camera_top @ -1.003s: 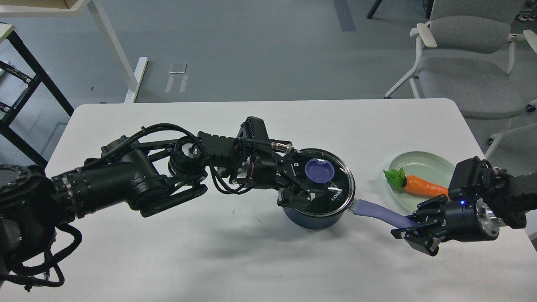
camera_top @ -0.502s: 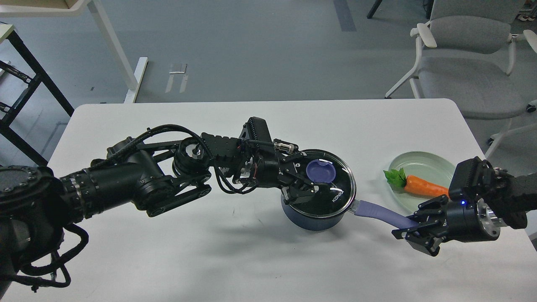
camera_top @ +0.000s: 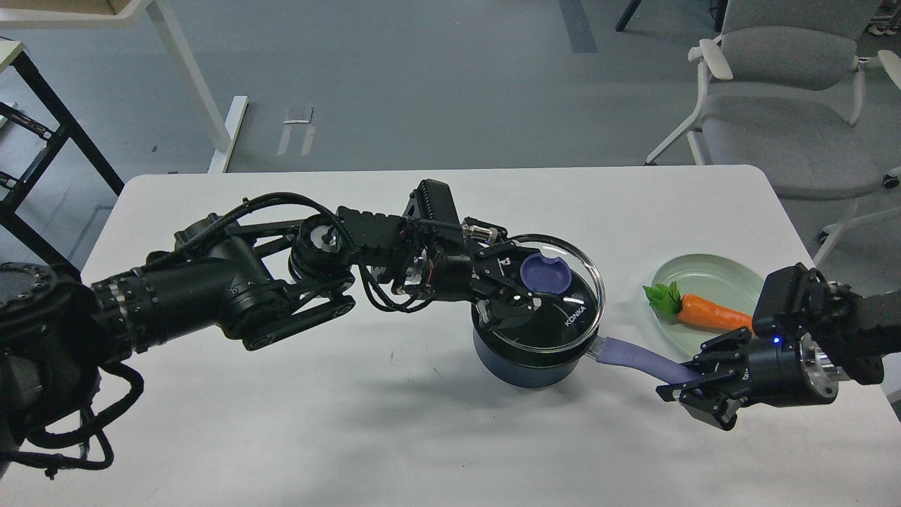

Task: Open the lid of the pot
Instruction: 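Lift the glass lid off the pot with the left gripper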

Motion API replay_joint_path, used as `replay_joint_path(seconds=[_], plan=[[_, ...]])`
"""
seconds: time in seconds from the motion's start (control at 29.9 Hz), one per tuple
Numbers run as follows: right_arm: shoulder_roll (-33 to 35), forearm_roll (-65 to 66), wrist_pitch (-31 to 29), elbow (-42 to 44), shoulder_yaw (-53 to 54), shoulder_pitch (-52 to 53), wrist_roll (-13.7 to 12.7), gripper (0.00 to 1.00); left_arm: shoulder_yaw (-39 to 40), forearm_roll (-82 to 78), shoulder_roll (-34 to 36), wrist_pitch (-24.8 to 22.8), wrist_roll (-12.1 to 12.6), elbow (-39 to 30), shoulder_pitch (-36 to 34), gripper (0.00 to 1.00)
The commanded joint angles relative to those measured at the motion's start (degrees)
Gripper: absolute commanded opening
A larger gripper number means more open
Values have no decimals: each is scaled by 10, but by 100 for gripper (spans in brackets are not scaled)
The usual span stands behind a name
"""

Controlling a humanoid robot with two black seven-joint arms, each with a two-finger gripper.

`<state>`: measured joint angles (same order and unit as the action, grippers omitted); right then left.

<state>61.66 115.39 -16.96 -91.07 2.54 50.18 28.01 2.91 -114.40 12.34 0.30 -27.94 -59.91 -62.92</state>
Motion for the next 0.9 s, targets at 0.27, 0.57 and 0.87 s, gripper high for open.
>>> replay_joint_path(seconds=[0.27, 0.57, 0.87], plan=[[10, -1, 0, 0, 1, 0, 0, 34, -2, 77, 231, 22, -1, -117, 8, 37], [11, -2, 0, 0, 1, 1, 0, 34, -2, 82, 368, 106, -1, -116, 117, 38], [11, -2, 1, 0, 1, 0, 0, 34, 3, 84, 386, 164, -1, -93, 219, 38]])
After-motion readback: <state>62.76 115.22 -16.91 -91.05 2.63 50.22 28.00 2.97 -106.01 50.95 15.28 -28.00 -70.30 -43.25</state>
